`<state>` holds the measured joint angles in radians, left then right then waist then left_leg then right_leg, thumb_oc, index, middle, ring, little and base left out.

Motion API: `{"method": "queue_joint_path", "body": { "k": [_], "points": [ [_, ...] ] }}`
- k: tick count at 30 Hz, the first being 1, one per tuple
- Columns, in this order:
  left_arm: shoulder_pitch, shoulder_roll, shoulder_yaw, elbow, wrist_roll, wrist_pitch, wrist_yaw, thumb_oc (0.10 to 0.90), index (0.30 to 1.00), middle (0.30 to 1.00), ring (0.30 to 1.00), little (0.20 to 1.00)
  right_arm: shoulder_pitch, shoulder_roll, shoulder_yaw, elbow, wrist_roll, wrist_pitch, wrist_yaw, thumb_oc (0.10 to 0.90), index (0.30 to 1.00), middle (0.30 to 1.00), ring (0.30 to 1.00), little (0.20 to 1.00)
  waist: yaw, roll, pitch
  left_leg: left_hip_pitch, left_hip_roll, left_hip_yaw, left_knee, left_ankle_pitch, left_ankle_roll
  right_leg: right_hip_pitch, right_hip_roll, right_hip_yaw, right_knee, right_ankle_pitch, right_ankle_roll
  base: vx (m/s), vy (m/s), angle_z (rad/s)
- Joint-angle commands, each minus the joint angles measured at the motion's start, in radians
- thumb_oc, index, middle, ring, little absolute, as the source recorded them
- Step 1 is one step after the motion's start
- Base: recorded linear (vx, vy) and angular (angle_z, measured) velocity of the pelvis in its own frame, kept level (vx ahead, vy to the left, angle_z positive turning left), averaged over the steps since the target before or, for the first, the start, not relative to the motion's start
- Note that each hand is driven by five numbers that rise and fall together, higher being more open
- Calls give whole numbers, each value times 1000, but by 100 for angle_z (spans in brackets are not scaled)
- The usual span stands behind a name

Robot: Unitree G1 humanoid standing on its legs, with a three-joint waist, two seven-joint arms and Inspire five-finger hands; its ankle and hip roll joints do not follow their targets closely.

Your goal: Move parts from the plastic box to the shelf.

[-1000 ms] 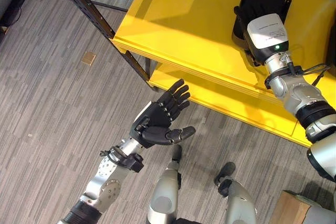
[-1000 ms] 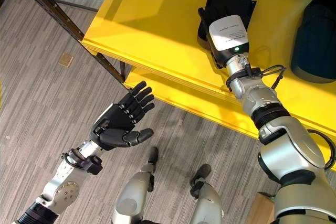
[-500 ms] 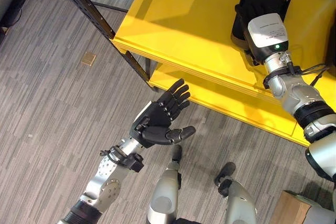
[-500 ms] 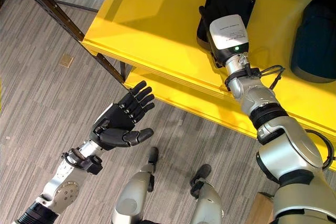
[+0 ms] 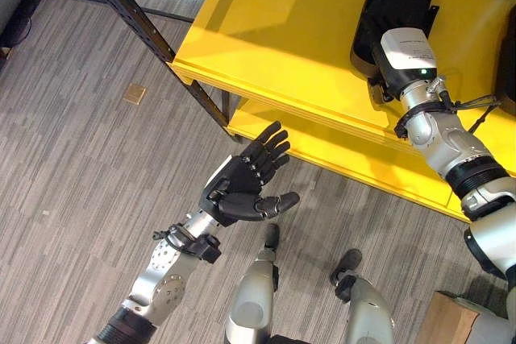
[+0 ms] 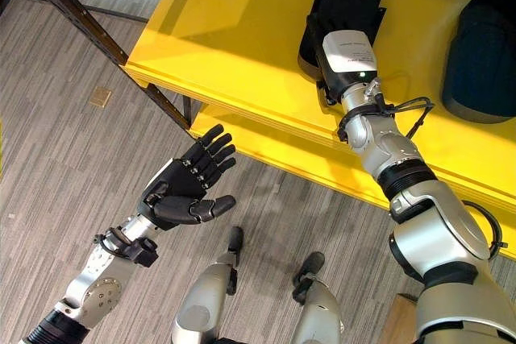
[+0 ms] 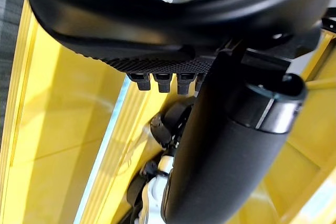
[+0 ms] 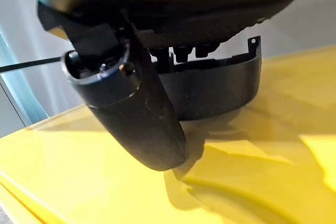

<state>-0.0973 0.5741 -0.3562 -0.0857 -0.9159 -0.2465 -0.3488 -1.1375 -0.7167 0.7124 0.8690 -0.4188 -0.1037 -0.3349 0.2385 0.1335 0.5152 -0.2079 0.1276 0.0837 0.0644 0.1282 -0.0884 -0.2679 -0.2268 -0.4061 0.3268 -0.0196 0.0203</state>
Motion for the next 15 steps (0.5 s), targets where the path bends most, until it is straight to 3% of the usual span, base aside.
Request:
{"method": "queue_joint_path", "body": {
  "k": [1,7,11,15],
  "points": [
    [-32,4,19,-152,45,-76,-25,900,1000,1000,1000,1000,-105,-14,-9,-87,45,-33,-16,900,1000,1000,1000,1000,7,1,5,-28,-44,15,59,-54,33,40,5,7,116,-116,53,0,0,0],
    [-46,1,16,-153,35,-67,-7,900,1000,1000,1000,1000,-98,-1,-31,-66,96,-23,23,900,1000,1000,1000,1000,4,0,5,-28,-47,18,58,-55,33,43,8,8,111,-115,53,0,7,-1],
    [-51,4,9,-144,56,-76,-41,900,1000,1000,1000,1000,-104,-9,-29,-64,37,-11,53,900,1000,1000,1000,1000,1,-4,5,-30,-47,22,61,-57,34,39,9,11,109,-111,55,0,0,0],
    [-52,16,-10,-160,63,-83,-24,900,1000,1000,1000,1000,-110,-27,8,-52,62,-13,49,900,1000,1000,1000,1000,-3,-4,5,-25,-44,26,56,-54,34,43,12,14,103,-108,56,0,0,0]
  ]
}}
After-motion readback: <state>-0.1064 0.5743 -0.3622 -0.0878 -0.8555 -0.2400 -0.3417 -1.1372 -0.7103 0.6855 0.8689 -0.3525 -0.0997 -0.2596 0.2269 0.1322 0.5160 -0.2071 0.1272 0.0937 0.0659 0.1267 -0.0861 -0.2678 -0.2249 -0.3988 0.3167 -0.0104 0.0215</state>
